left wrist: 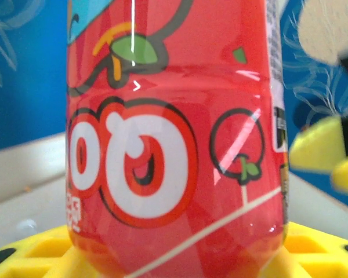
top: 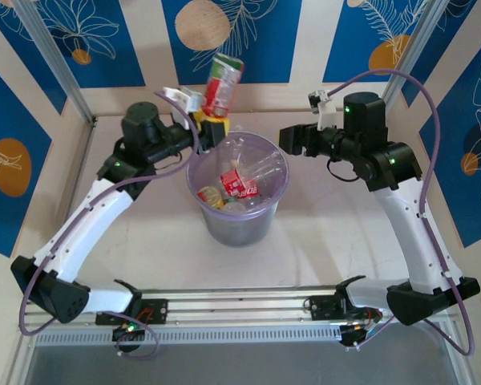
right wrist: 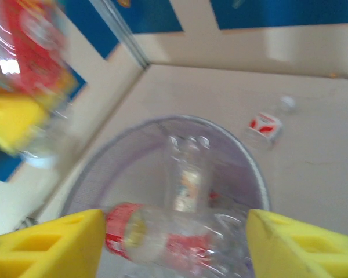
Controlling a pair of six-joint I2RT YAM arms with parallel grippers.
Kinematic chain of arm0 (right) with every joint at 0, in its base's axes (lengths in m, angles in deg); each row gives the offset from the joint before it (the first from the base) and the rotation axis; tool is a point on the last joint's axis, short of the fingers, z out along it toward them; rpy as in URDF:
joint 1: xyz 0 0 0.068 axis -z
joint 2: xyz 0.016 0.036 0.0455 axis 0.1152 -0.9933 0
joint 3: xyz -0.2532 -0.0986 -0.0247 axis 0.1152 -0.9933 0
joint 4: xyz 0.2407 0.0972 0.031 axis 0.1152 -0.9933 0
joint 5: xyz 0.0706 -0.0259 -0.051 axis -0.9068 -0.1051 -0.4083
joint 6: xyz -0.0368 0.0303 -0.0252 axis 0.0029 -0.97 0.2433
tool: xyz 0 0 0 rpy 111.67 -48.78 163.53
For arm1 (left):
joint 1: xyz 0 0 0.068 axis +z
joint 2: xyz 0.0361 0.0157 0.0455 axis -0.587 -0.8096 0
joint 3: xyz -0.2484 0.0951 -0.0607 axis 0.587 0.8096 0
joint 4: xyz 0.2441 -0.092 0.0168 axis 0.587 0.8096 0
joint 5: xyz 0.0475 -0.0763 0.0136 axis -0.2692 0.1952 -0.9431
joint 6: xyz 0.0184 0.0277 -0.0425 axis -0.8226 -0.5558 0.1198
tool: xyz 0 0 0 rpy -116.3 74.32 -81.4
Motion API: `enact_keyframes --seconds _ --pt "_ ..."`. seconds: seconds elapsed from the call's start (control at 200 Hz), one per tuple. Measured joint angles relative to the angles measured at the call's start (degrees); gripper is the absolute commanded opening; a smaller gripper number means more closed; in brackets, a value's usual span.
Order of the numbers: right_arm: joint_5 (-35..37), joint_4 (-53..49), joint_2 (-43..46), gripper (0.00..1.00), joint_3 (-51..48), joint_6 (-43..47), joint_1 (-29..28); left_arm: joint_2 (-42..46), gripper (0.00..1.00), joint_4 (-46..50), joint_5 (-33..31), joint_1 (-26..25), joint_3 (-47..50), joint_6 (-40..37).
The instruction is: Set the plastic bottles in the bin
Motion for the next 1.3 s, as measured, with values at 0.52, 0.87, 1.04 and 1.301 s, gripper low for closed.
enact_keyframes --seconds 0.52,0.87,1.04,1.301 --pt "-13.0 11.1 -11.3 0.99 10.8 -7.9 -2.9 -1.8 0.23 -8.1 8.3 -2.1 10.0 -2.6" --pt "-10.0 6.2 -19.5 0.99 20.2 -8.2 -4.3 -1.8 0.23 -8.4 5.1 -1.1 10.8 -2.3" --pt "-6.5 3.4 -20.6 0.99 21.0 -8.1 -4.7 -1.8 0.22 -8.1 4.1 -1.1 11.7 -2.8" --pt "-2.0 2.0 -22.9 0.99 21.2 -8.7 -4.5 -0.8 0.22 -9.9 5.8 -2.4 12.6 -5.0"
